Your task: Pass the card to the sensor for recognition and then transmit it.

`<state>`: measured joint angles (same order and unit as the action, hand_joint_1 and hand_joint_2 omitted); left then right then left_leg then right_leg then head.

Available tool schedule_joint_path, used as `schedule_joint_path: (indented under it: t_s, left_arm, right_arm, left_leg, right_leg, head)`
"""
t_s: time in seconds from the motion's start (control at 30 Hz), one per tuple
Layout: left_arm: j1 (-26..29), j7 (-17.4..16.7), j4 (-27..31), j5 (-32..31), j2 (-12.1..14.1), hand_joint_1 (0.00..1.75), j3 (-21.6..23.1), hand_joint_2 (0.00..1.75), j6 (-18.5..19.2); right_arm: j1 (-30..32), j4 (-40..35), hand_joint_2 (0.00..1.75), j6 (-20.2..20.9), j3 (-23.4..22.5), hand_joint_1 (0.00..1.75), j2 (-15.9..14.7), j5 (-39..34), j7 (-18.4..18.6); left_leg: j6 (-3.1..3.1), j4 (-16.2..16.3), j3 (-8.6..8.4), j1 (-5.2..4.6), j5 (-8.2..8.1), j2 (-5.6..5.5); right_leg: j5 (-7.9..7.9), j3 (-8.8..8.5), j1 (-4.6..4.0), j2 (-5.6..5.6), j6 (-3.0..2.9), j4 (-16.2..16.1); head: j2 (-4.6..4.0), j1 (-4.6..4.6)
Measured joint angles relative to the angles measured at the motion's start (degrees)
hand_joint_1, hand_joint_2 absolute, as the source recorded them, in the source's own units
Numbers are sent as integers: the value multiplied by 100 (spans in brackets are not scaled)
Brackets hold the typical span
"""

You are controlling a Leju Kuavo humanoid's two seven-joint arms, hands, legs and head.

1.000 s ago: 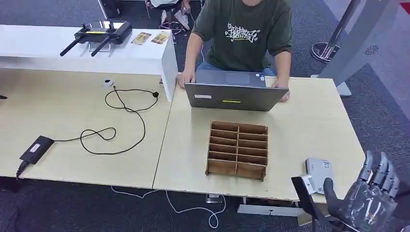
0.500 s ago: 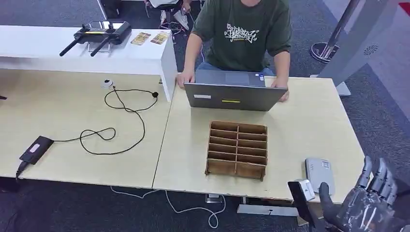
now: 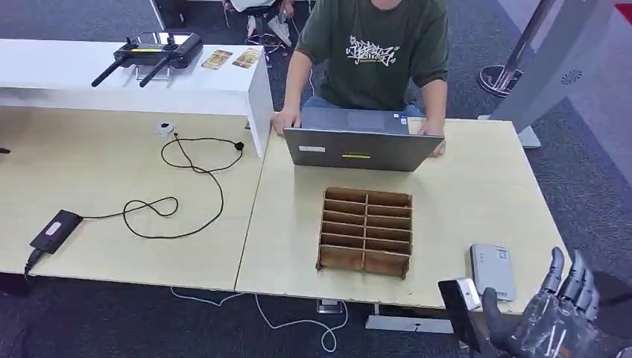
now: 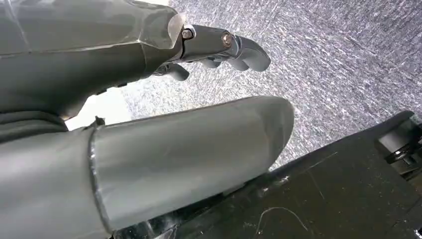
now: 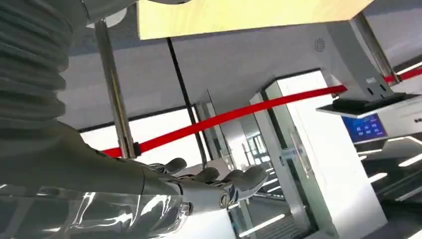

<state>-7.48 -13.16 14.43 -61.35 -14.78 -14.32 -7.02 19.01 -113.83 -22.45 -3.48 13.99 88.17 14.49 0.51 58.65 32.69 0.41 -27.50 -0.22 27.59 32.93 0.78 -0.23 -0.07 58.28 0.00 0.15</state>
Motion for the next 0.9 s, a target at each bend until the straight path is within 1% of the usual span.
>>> schedule_joint_path:
  t_s: [0.07,0.17,0.23,0.3,0.4,0.5,0.67,0.9]
  left_arm:
    - [0,0,0,15,2,0,-2,0,-2]
    - [0,0,0,15,18,0,-4,0,-2]
    - [0,-11,0,15,20,0,-7,0,-4]
    - [-1,-19,0,13,18,0,-9,0,-11]
    - [-5,-53,0,-7,18,0,-9,0,-11]
    - [-7,-59,0,-28,18,0,-9,0,-9]
    - [-18,-39,0,-83,18,0,-9,0,39]
    - [-59,-15,0,-140,18,0,-9,0,83]
  right_arm:
    - [5,-35,175,216,94,0,-33,0,185]
    - [-1,-44,175,449,302,0,-179,0,440]
    - [-8,-37,175,539,479,0,-308,0,589]
    - [-21,-20,175,593,674,0,-428,0,641]
    - [-54,28,175,600,901,0,-481,0,542]
    - [-117,125,175,608,1015,0,-505,0,409]
    - [-264,378,175,617,1091,0,-509,-2,88]
    - [-379,675,175,571,1113,0,-509,-9,-81]
  left_leg:
    - [0,0,0,0,0,0]
    - [0,0,0,0,0,0]
    - [0,0,1,0,0,0]
    - [0,0,1,0,0,0]
    - [0,0,0,0,0,0]
    - [0,0,0,3,0,0]
    - [0,0,1,4,0,-1]
    - [0,0,1,4,0,-1]
  right_leg:
    - [0,0,0,0,0,0]
    - [0,0,0,0,0,0]
    - [0,-1,0,0,0,0]
    - [0,0,0,0,0,0]
    - [0,0,0,0,0,0]
    - [0,0,-2,0,0,0]
    - [0,0,-3,0,0,0]
    - [0,0,-3,-1,0,0]
  head:
    - [0,0]
    - [0,0]
    - [0,0]
    - [0,0]
    - [0,-2]
    - [0,-2]
    - [0,0]
    - [0,0]
